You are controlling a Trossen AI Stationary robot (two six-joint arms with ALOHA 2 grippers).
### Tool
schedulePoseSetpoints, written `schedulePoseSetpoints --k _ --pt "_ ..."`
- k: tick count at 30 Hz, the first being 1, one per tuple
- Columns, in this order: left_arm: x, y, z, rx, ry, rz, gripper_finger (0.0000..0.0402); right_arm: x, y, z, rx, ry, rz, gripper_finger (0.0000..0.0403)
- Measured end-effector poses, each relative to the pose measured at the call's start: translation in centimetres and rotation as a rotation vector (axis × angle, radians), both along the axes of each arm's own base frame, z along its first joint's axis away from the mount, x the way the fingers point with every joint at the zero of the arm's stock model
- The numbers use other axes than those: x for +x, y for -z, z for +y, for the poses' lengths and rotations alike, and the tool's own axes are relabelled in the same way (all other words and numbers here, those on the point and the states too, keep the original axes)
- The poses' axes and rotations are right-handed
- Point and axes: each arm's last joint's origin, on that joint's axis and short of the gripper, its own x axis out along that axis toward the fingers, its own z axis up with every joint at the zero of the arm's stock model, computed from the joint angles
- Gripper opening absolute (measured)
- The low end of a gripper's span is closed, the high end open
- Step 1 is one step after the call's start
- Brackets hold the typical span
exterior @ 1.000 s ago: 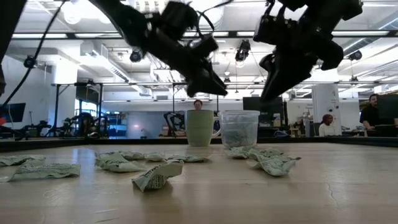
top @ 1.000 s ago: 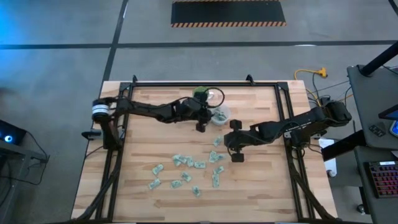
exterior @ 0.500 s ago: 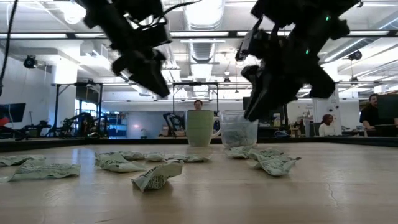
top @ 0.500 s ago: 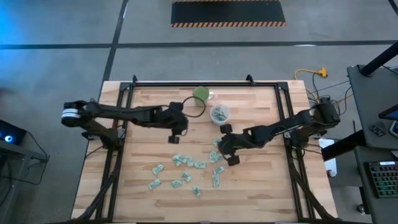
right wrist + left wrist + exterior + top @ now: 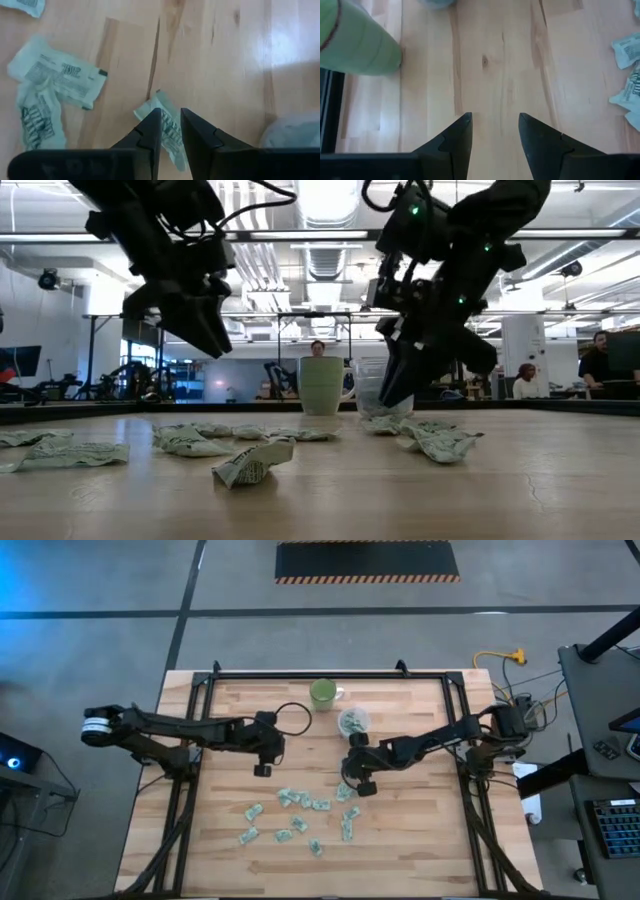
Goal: Pick and place Stevia / Truvia into bins
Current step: Put the stevia packet into the transparent container
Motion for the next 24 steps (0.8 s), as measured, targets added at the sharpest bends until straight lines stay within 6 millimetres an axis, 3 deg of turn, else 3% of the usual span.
schedulePoseSetpoints --k 13,24 --pt "0.11 -0.23 0.01 0.003 -0.001 -0.032 0.0144 -0.22 0.27 -0.20 0.051 0.055 0.019 0.0149" --pt "0.06 -0.08 0.01 0.002 -0.001 -0.028 0.0144 -0.22 0.71 -0.37 0.070 0.094 0.030 0.0160"
